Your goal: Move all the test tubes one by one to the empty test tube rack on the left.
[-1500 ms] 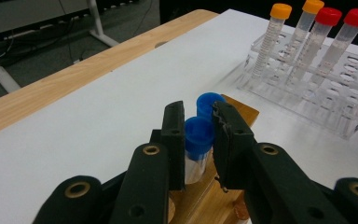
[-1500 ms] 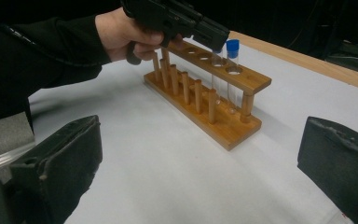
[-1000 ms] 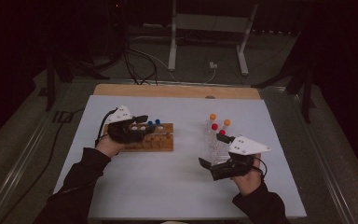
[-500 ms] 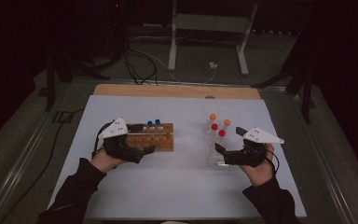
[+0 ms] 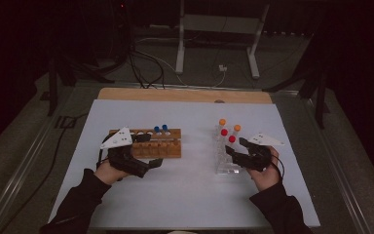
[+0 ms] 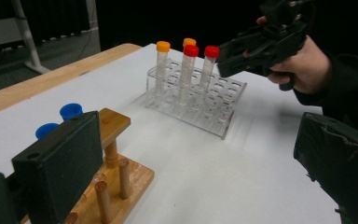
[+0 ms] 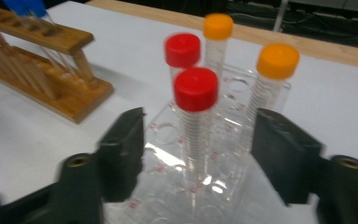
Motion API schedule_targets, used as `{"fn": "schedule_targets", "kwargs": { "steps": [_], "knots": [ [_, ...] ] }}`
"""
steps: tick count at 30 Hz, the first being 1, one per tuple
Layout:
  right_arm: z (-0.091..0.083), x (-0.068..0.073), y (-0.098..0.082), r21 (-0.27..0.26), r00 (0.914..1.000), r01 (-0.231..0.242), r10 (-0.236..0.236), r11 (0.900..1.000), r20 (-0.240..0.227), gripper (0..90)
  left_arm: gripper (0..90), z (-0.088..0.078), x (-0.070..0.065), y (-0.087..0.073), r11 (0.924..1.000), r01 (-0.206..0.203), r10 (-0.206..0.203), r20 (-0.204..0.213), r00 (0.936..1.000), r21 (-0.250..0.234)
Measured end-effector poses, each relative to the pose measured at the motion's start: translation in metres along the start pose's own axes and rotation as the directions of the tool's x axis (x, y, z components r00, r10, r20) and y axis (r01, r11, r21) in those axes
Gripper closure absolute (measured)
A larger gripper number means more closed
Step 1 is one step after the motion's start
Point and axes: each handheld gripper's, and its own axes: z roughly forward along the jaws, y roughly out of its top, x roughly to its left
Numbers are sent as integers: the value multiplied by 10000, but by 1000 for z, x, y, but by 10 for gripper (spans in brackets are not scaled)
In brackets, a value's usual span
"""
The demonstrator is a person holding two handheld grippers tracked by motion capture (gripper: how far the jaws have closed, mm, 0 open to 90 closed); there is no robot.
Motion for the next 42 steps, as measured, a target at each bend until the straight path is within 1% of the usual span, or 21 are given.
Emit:
{"fn": "schedule_targets", "kwargs": {
  "steps": [3, 4, 6, 8, 12, 14, 15, 16, 17, 21, 23, 24, 27, 29, 31, 32, 35, 38, 42],
  "knots": [
    [3, -2, -2, 125, 10000, -70, 70, 9999, -9, 469, 22, 0, 0, 0, 10000, 1, -1, 48, 10000, 21],
    [4, -2, -2, 154, 10000, -42, 42, 9999, -9, 477, 22, 0, 0, 0, 10000, 0, -1, 74, 10000, 6],
    [6, 0, -3, 217, 10000, 63, -63, 9997, -22, 522, 22, 1, -1, 0, 10000, -44, 43, 97, 9999, 59],
    [7, 0, -3, 199, 10000, 84, -84, 9998, 21, 573, 22, 1, -1, 0, 10000, -38, 38, 56, 10000, 68],
    [10, 1, -3, 318, 9999, 129, -128, 9994, -42, 641, 22, 1, 0, -1, 9999, -36, 35, 95, 9999, 105],
    [11, 1, -4, 405, 9997, 244, -245, 9989, 14, 690, 22, 1, -1, -1, 9999, -55, 54, 62, 10000, 114],
    [12, 2, -4, 483, 9995, 300, -300, 9984, -10, 703, 22, 1, 0, -1, 9999, -48, 47, 107, 9999, 105],
    [12, 2, -4, 523, 9994, 334, -333, 9981, -33, 717, 22, 1, 0, -1, 9999, -58, 57, 65, 10000, 101],
    [12, 3, -4, 522, 9992, 401, -403, 9978, 24, 728, 22, 1, 0, -1, 9999, -39, 38, 61, 10000, 104],
    [12, 3, -4, 560, 9988, 488, -493, 9972, 66, 740, 22, 1, 0, -1, 9999, -9, 8, 123, 9999, 112],
    [12, 4, -3, 583, 9970, 766, -772, 9954, 89, 741, 22, 1, 0, -1, 9999, 48, -51, 169, 9998, 159],
    [11, 4, -3, 611, 9964, 830, -839, 9947, 127, 742, 22, 1, 0, -1, 9998, 32, -35, 166, 9999, 174],
    [11, 4, -2, 573, 9967, 799, -806, 9952, 97, 742, 23, 2, 0, -1, 9998, 52, -55, 142, 9999, 199],
    [9, 4, -1, 468, 9965, 822, -827, 9955, 95, 742, 22, 2, 0, -1, 9998, 48, -51, 156, 9999, 201],
    [6, 4, 1, 300, 9966, 815, -818, 9962, 95, 743, 23, 1, 0, -1, 9998, 32, -33, 82, 10000, 181],
    [4, 4, 3, 243, 9967, 794, -797, 9965, 120, 742, 22, 1, 0, -1, 9999, 55, -57, 120, 9999, 158],
    [-3, 6, 7, -16, 9950, 982, -982, 9952, 169, 743, 22, 1, 0, -1, 9999, 44, -46, 132, 9999, 163],
    [-11, 8, 12, -328, 9923, 1213, -1204, 9921, 279, 743, 22, 1, -1, 0, 9998, 15, -18, 176, 9998, 184],
    [-24, 12, 20, -706, 9894, 1416, -1389, 9874, 419, 743, 22, 2, -1, 0, 9997, 19, -24, 198, 9998, 250]
  ]
}}
